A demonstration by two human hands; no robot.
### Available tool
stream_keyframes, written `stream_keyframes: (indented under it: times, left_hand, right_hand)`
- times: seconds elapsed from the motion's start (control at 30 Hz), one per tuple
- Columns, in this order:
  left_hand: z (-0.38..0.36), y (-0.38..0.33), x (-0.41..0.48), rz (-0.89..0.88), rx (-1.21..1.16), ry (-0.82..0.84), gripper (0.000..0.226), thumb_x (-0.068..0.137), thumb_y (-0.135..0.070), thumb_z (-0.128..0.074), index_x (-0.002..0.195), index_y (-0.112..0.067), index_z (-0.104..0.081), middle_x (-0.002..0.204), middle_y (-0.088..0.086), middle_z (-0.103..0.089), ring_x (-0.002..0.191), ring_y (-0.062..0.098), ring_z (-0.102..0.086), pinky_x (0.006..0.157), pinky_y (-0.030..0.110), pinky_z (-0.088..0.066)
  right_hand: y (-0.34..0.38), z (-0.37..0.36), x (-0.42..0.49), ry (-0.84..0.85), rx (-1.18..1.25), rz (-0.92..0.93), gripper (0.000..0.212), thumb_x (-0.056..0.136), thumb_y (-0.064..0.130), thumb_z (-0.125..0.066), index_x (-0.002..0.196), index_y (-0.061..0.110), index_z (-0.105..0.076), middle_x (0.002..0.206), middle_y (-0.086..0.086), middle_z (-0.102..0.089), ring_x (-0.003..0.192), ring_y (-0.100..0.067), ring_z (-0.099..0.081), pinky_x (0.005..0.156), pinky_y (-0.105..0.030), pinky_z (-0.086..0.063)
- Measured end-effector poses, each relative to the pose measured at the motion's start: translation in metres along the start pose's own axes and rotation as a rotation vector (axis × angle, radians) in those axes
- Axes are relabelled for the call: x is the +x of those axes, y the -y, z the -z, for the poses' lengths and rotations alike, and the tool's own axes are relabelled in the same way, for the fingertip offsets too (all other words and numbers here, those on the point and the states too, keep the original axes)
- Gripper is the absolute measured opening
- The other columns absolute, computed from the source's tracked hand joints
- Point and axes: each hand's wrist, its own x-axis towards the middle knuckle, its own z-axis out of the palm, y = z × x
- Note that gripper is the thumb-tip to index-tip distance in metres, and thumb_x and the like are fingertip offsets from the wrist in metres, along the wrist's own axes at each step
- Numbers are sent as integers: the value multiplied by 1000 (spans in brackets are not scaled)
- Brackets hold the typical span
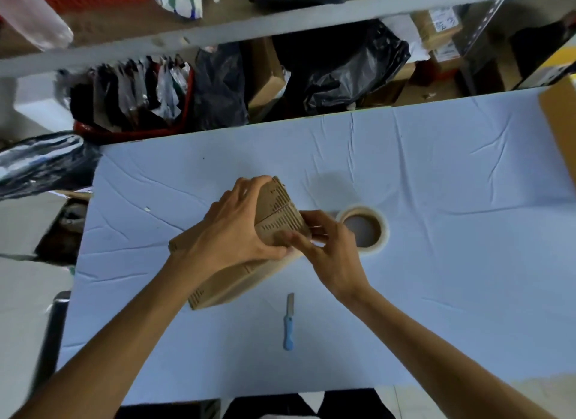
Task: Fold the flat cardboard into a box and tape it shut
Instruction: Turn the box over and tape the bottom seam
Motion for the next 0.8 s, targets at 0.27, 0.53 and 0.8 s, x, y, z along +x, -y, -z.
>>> stream_keyframes:
  times: [0.27,0.53,0.8]
  left_hand:
    - [-2,-8,-3,-17,38,23,105,55,-76,-64,140,-60,-4,134,-11,-25,103,6,-33,88,33,-34]
    - [7,-11,-2,20,-16,70,107,59,-67,-73,139,-61,-2,135,-19,-21,102,-3,-20,111,53,-25]
    - [11,-12,-2,25,-38,73,102,64,-67,-69,142,-58,-3,142,-16,-21,127,8,-27,114,59,-18]
  right_hand:
    - [-16,24,7,196,-79,72,59,74,50,-75,123,20,-61,115,7,-65,104,-4,-61,90,-27,-51]
    - [-82,97,19,328,-922,285,63,64,37,-78,117,7,-61,106,-7,-64,102,-32,-58,78,-35,-51]
    - [-91,97,29,420,-1395,442,44,53,-1,-77,96,4,-69,82,-8,-68,80,-28,-66,91,-32,-50]
